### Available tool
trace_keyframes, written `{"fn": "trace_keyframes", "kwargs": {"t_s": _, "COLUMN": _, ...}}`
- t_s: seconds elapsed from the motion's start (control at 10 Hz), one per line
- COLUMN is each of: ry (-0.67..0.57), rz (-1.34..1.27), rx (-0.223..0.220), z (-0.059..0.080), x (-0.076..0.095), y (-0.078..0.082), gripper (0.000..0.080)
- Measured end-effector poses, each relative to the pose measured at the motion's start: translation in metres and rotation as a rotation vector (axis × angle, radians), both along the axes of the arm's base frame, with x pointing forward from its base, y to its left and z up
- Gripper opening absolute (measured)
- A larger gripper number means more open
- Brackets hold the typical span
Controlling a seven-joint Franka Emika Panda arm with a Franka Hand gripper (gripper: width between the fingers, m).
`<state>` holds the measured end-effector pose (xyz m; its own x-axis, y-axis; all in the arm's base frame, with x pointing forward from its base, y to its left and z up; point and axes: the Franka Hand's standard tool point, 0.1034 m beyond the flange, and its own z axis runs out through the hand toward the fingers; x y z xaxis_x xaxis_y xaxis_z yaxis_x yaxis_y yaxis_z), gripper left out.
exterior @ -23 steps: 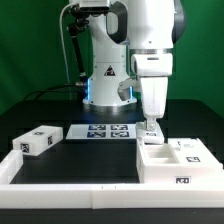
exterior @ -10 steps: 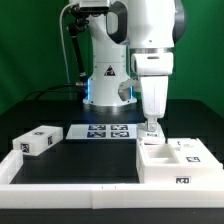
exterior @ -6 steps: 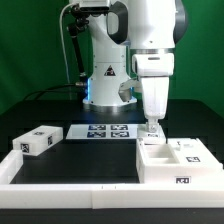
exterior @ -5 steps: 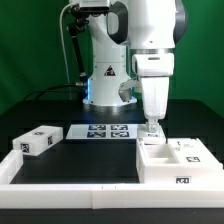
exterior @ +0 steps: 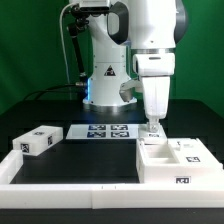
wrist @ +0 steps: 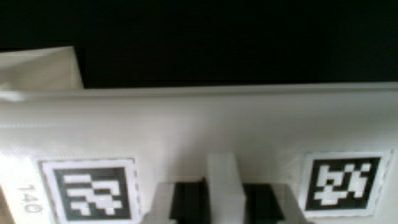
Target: Assemble cabinet
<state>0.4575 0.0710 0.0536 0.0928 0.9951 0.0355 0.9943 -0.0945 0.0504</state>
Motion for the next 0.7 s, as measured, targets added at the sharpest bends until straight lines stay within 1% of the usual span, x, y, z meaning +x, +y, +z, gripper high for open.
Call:
{"fn": "trace_keyframes", "kwargs": {"t_s": 0.1, "ry": -0.001, "rz": 0.01, "rx": 0.001, "z": 0.0, "x": 0.0, "y": 0.003, "gripper": 0.007}}
{"fn": "trace_keyframes", "kwargs": {"t_s": 0.4, "ry": 0.025, "rz": 0.013, "rx": -0.012, "z": 0.0, "x": 0.001, "y": 0.001, "gripper": 0.007}}
{"fn": "trace_keyframes", "kwargs": {"t_s": 0.7, "ry": 0.014, "rz": 0.016, "rx": -0.009, "z": 0.001, "x": 0.013, "y": -0.004, "gripper": 0.007}}
